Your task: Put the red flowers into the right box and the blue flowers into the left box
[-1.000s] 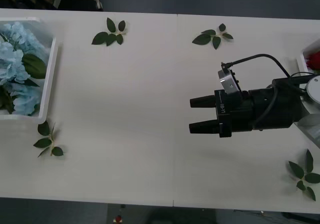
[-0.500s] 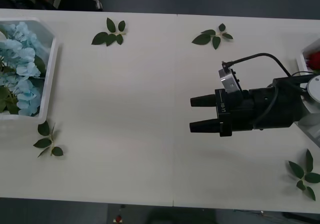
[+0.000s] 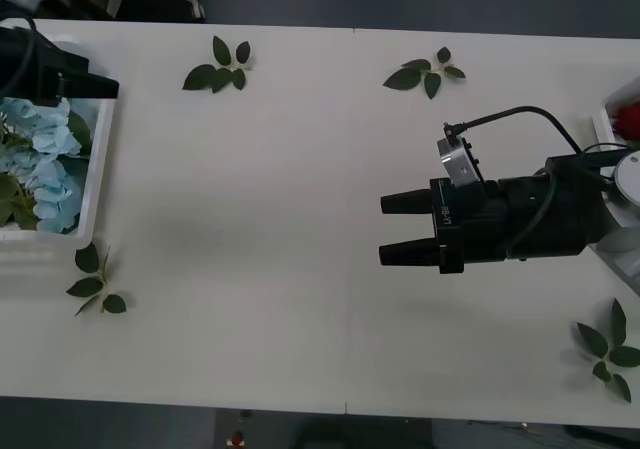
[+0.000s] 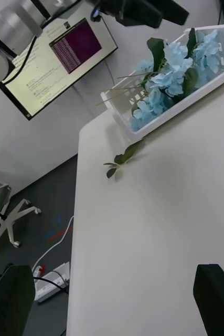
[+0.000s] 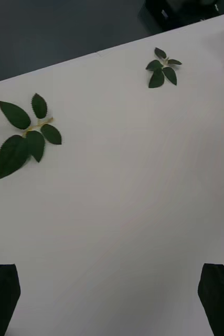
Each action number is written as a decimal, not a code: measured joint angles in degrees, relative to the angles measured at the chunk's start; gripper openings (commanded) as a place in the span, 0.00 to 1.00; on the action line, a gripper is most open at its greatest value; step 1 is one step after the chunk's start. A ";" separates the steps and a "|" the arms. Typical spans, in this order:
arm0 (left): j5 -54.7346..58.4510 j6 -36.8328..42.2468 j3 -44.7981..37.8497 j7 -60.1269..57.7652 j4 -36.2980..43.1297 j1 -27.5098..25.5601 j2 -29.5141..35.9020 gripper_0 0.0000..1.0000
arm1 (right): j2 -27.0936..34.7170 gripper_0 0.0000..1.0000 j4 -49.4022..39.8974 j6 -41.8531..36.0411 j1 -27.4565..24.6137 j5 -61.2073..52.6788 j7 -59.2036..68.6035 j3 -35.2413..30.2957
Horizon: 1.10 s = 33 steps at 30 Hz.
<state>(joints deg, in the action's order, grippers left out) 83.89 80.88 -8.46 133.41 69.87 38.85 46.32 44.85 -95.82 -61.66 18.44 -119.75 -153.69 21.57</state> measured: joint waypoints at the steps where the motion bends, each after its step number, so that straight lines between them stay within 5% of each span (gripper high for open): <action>1: -0.54 -1.61 0.03 1.56 0.18 -0.89 -1.71 1.00 | 0.00 0.89 0.00 0.00 0.00 0.00 0.00 0.00; 9: -0.95 -11.37 -1.19 13.59 12.52 -14.59 -14.49 1.00 | 0.00 0.89 0.00 -0.01 0.00 0.00 0.00 -0.03; 19: 6.42 -12.13 4.73 13.59 32.04 -27.12 -17.75 1.00 | 0.00 0.91 0.00 0.00 0.00 0.02 0.00 -0.09; 33: 20.03 -12.64 9.35 21.03 33.43 -32.68 -14.77 1.00 | 0.00 0.93 0.00 0.00 0.00 0.02 0.00 -0.09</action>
<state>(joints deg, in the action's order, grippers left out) 103.92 68.24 0.89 154.44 103.30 6.17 31.55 44.85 -95.82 -61.66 18.44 -119.73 -153.69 21.48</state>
